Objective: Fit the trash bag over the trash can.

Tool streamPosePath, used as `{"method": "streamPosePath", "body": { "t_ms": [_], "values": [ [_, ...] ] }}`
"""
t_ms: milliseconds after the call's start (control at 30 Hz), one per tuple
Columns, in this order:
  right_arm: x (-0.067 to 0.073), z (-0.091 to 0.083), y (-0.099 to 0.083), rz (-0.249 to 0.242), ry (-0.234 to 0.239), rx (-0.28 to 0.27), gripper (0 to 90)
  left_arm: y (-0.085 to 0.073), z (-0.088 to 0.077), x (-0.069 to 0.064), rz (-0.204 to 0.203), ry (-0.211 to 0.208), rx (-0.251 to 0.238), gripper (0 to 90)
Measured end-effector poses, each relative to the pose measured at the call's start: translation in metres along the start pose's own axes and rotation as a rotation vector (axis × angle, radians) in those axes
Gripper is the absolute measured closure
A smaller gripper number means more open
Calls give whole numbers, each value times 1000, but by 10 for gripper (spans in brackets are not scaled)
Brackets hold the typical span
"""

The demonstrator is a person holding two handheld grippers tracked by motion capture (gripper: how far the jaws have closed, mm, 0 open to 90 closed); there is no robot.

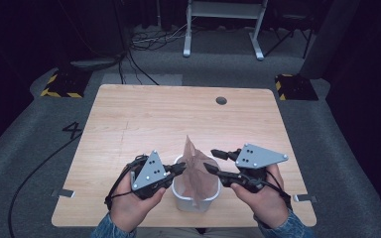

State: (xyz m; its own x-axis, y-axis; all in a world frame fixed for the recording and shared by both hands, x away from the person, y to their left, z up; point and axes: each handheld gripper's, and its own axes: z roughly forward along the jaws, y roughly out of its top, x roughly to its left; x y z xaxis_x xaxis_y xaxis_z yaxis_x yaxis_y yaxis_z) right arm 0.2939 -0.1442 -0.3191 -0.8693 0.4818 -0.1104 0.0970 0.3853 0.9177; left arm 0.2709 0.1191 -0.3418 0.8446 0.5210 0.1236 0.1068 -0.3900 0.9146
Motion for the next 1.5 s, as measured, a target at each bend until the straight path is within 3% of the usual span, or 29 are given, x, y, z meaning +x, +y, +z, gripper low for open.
{"method": "streamPosePath", "body": {
  "t_ms": [67, 133, 167, 233, 267, 400, 533, 633, 733, 833, 900, 933, 967, 1033, 1100, 1167, 1333, 1500],
  "values": [
    [3, 7, 4, -9, 17, -11, 469, 1, 1, -2, 8, -11, -1, 900],
    [5, 14, 8, -51, -9, -3, 488, 1, 0, -3, 11, -17, -2, 900],
    [4, 17, 9, -68, -19, 3, 526, 0, 0, -3, 9, -19, 0, 900],
    [-1, 23, 9, -56, -16, 16, 615, -1, 0, -2, 7, -19, 0, 900],
    [-5, 26, 8, -49, -4, 27, 703, -2, -1, -1, 5, -18, 2, 900],
    [-10, 31, 2, -29, 28, 69, 884, -5, -5, 2, 0, 5, -7, 899],
    [-4, 29, -2, -22, 79, 120, 900, -7, -8, 8, -19, 52, -24, 865],
    [0, 26, -3, -9, 118, 149, 900, -7, -6, 10, -26, 68, -32, 777],
    [2, 24, -2, -3, 143, 162, 900, -7, -2, 9, -14, 63, -30, 817],
    [-2, 18, -1, 7, 108, 140, 848, -8, -2, 11, -25, 56, -22, 881],
    [-8, 14, -1, 20, 75, 107, 694, -9, -2, 14, -36, 45, -17, 897],
    [-12, 13, -1, 32, 45, 75, 590, -10, -1, 16, -44, 41, -20, 897],
    [-16, 14, 1, 46, 24, 27, 551, -10, 0, 16, -50, 36, -24, 896],
    [-19, 16, 5, 41, 10, -1, 586, -9, 2, 18, -53, 32, -23, 896],
    [-20, 18, 10, 25, 18, -13, 771, -8, 3, 19, -58, 33, -23, 896],
    [-21, 20, 8, 19, 21, 2, 877, -10, 1, 23, -67, 40, -18, 896],
    [-32, 20, -6, 57, -5, 69, 900, -21, -3, 37, -94, 64, 32, 880],
    [-45, 26, -18, 84, -31, 122, 898, -28, 5, 46, -110, 87, 87, 868]
  ]
}}
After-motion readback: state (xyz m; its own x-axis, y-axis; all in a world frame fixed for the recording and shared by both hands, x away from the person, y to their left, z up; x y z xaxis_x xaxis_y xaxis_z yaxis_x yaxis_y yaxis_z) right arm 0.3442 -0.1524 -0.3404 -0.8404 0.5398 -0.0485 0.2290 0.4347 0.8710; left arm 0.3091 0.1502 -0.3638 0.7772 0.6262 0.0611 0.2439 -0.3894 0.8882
